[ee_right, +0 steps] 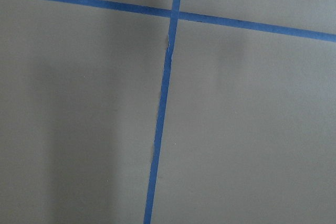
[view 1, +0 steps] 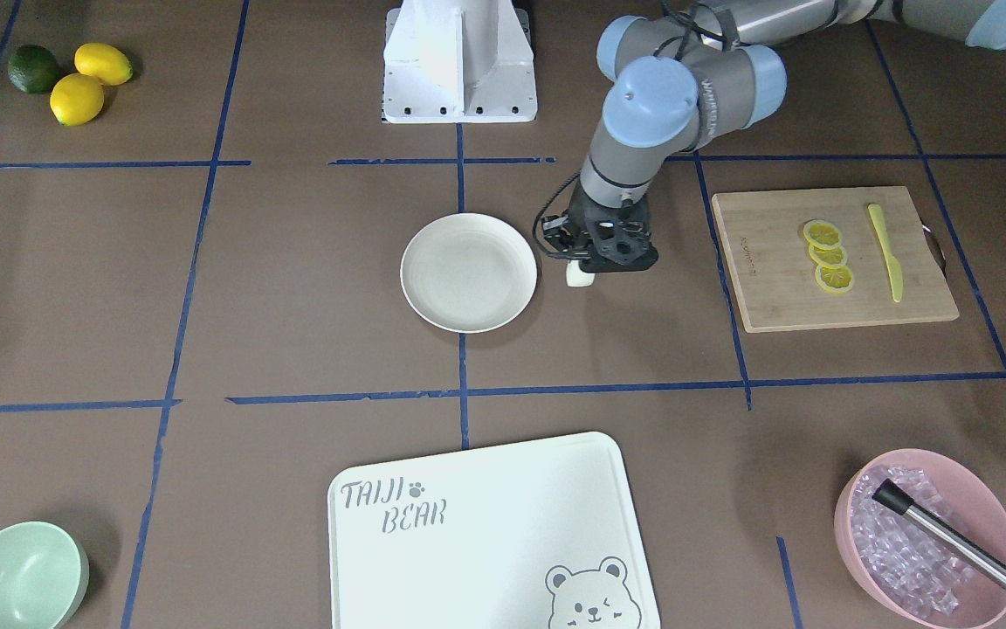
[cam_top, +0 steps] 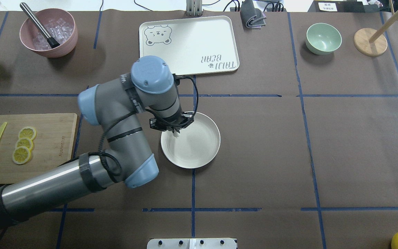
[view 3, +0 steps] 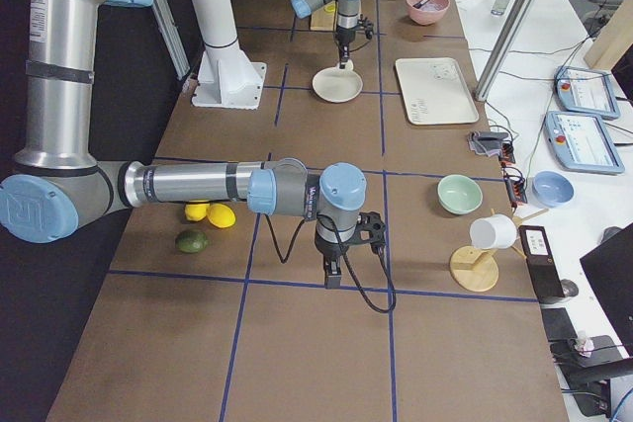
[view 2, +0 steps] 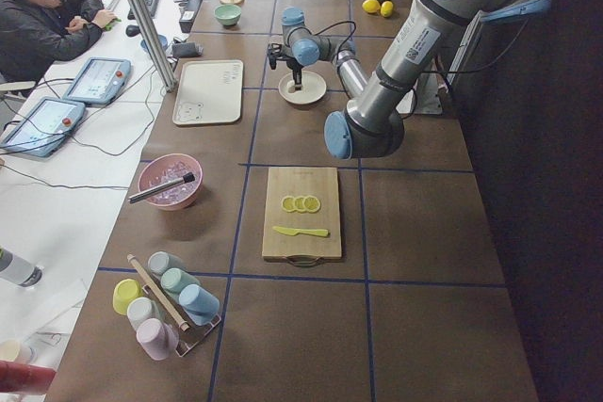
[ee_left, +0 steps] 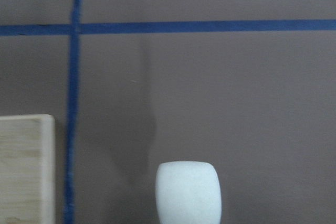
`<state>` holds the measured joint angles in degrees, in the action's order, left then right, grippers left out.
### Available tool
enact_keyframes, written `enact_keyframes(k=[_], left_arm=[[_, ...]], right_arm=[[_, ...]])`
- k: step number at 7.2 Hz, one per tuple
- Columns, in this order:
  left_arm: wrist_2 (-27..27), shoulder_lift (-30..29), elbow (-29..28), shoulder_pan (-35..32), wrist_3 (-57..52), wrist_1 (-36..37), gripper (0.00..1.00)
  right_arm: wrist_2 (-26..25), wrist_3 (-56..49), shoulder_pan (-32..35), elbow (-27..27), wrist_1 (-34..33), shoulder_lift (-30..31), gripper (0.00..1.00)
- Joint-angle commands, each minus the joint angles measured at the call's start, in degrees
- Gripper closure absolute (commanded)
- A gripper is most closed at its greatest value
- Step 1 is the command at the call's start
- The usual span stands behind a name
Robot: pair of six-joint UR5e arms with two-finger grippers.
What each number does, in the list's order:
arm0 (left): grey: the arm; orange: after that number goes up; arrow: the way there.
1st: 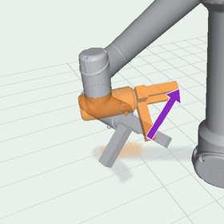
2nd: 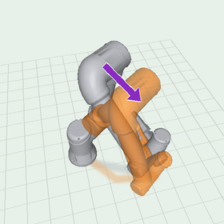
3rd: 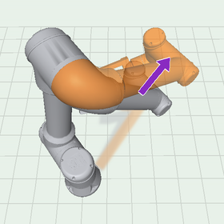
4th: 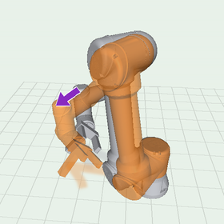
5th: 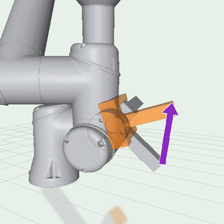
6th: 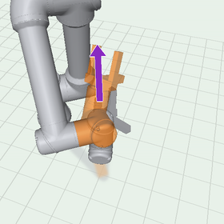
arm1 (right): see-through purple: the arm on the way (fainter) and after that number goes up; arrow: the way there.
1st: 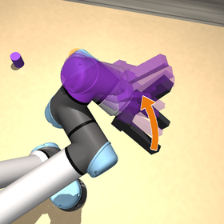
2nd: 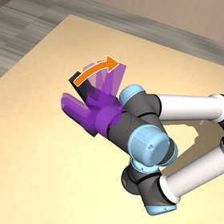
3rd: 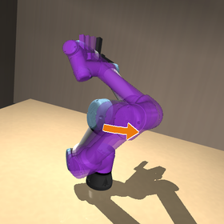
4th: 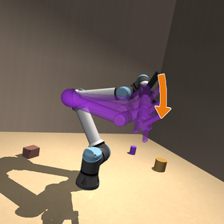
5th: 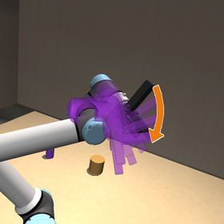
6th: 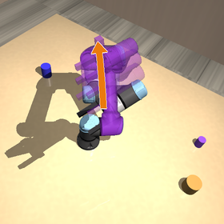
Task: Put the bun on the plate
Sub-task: 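Carry the bun with the left gripper and lower it onto the plate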
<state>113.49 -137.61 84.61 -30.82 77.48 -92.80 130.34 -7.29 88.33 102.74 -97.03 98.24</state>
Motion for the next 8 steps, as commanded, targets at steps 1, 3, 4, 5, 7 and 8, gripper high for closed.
enact_keyframes(k=[1, 3, 4, 5, 7, 8], left_arm=[[-2.49, -3.99, -6.56, 3.29, 1.88, -0.36, 0.75], [-3.02, -3.89, -6.39, 3.92, 1.45, -0.45, 0.43], [-3.1, -3.63, -6.39, 3.84, 1.18, -0.28, 0.0], [-3.1, -3.63, -6.13, 3.66, 1.18, -0.01, 0.0], [-1.27, -3.02, -3.77, 0.95, -3.44, 2.17, 0.0], [2.14, -1.01, -0.62, -1.24, -6.79, 4.45, 0.0]], right_arm=[[0.0, -0.01, 0.0, -0.09, 0.0, 0.11, 0.0], [0.0, -0.01, 0.0, -0.09, 0.0, 0.11, 0.0], [0.0, 0.08, 0.0, 0.0, 0.0, 0.02, 0.0], [0.0, 0.08, 0.0, 0.0, 0.0, 0.02, 0.0], [0.18, 0.17, 0.0, 0.26, 0.0, 0.11, 0.0], [0.18, 0.17, 0.0, 0.26, 0.0, 0.02, 0.0]])
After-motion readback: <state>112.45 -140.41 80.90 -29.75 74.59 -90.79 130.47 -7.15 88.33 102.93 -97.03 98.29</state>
